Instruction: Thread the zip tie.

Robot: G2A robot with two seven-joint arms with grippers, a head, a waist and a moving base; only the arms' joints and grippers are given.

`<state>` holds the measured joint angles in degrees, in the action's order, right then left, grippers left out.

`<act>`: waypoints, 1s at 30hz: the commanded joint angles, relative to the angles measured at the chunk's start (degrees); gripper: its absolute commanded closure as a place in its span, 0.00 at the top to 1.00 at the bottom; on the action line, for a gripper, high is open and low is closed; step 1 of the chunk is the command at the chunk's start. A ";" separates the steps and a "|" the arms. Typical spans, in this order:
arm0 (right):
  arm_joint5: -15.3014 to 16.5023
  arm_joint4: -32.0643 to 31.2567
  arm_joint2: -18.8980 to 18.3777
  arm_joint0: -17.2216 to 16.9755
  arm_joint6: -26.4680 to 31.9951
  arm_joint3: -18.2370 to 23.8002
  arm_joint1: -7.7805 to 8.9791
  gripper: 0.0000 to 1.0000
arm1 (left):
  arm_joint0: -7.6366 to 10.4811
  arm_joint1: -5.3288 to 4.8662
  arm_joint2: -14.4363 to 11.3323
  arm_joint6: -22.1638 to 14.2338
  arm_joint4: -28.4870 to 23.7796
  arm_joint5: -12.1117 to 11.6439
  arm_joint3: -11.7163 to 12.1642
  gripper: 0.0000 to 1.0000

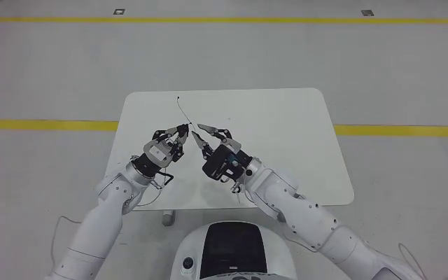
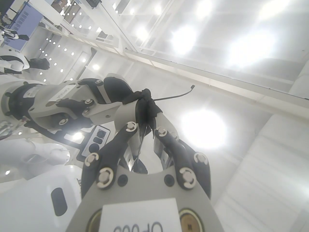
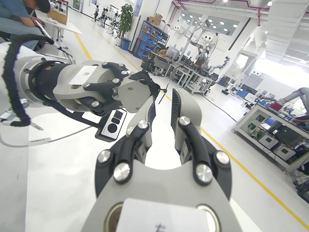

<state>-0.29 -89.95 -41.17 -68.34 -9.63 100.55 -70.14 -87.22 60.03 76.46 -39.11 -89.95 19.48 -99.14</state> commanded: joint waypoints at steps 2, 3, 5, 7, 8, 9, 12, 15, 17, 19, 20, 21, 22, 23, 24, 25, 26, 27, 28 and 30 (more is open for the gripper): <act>0.02 0.00 0.01 -0.03 -0.02 0.01 -0.03 0.16 | 0.00 0.00 0.00 0.00 0.00 0.00 0.00 0.00; 0.02 0.00 0.01 -0.02 -0.06 0.00 -0.04 0.16 | 0.00 0.00 0.00 0.00 0.00 0.00 0.00 0.00; 0.00 0.00 0.04 0.00 -0.14 -0.05 -0.07 0.16 | 0.00 0.00 0.00 0.00 0.00 0.00 0.00 0.00; -0.03 0.00 0.10 0.04 -0.26 -0.12 -0.13 0.15 | 0.00 0.00 0.00 0.00 0.00 0.00 0.00 0.00; -0.02 0.00 0.13 0.07 -0.32 -0.16 -0.15 0.15 | 0.00 0.00 0.00 0.00 0.00 0.00 0.00 0.00; -0.01 0.00 0.16 0.10 -0.37 -0.21 -0.18 0.14 | 0.00 0.00 0.00 0.00 0.00 0.00 0.00 0.00; -0.01 0.00 0.24 0.16 -0.53 -0.43 -0.31 0.14 | 0.00 0.00 0.00 0.00 0.00 0.00 0.00 0.00; 0.03 0.00 0.28 0.14 -0.76 -0.68 -0.46 0.14 | 0.00 0.00 0.00 0.00 0.00 0.00 0.00 0.00; 0.09 0.00 0.26 0.16 -0.93 -0.84 -0.57 0.13 | 0.00 0.00 0.00 0.00 0.00 0.00 0.00 0.00; 0.08 0.00 0.23 0.17 -1.05 -0.97 -0.67 0.11 | 0.00 0.00 0.00 0.00 0.00 0.00 0.00 0.00; 0.05 0.00 0.21 0.17 -1.10 -1.03 -0.71 0.09 | 0.00 0.00 0.00 0.00 0.00 0.00 0.00 0.00; 0.02 0.00 0.19 0.18 -1.14 -1.09 -0.75 0.08 | 0.00 0.00 0.00 0.00 0.00 0.00 0.00 0.00; 0.00 0.00 0.17 0.19 -1.18 -1.17 -0.79 0.05 | 0.00 0.00 0.00 0.00 0.00 0.00 0.00 0.00; -0.03 0.00 0.14 0.21 -1.22 -1.32 -0.84 0.04 | 0.00 0.00 0.00 0.00 0.00 0.00 0.00 0.00; -0.06 0.00 0.13 0.22 -1.27 -1.41 -0.89 0.03 | 0.00 0.00 0.00 0.00 0.00 0.00 0.00 0.00; -0.08 0.00 0.12 0.22 -1.30 -1.48 -0.93 0.00 | 0.00 0.00 0.00 0.00 0.00 0.00 0.00 0.00; -0.11 0.00 0.10 0.22 -1.33 -1.59 -0.99 0.00 | 0.00 0.00 0.00 0.00 0.00 0.00 0.00 0.00; -0.12 0.00 0.09 0.22 -1.35 -1.65 -1.04 0.00 | 0.00 0.00 0.00 0.00 0.00 0.00 0.00 0.00; -0.12 0.00 0.08 0.22 -1.37 -1.70 -1.07 0.00 | 0.00 0.00 0.00 0.00 0.00 0.00 0.00 0.00; -0.16 0.00 0.04 0.22 -1.35 -1.80 -1.14 0.00 | 0.00 0.00 0.00 0.00 0.00 0.00 0.00 0.00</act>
<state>-0.42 -89.95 -41.11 -68.12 -11.01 98.79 -71.26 -87.22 60.03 76.46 -39.11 -89.95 19.48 -99.14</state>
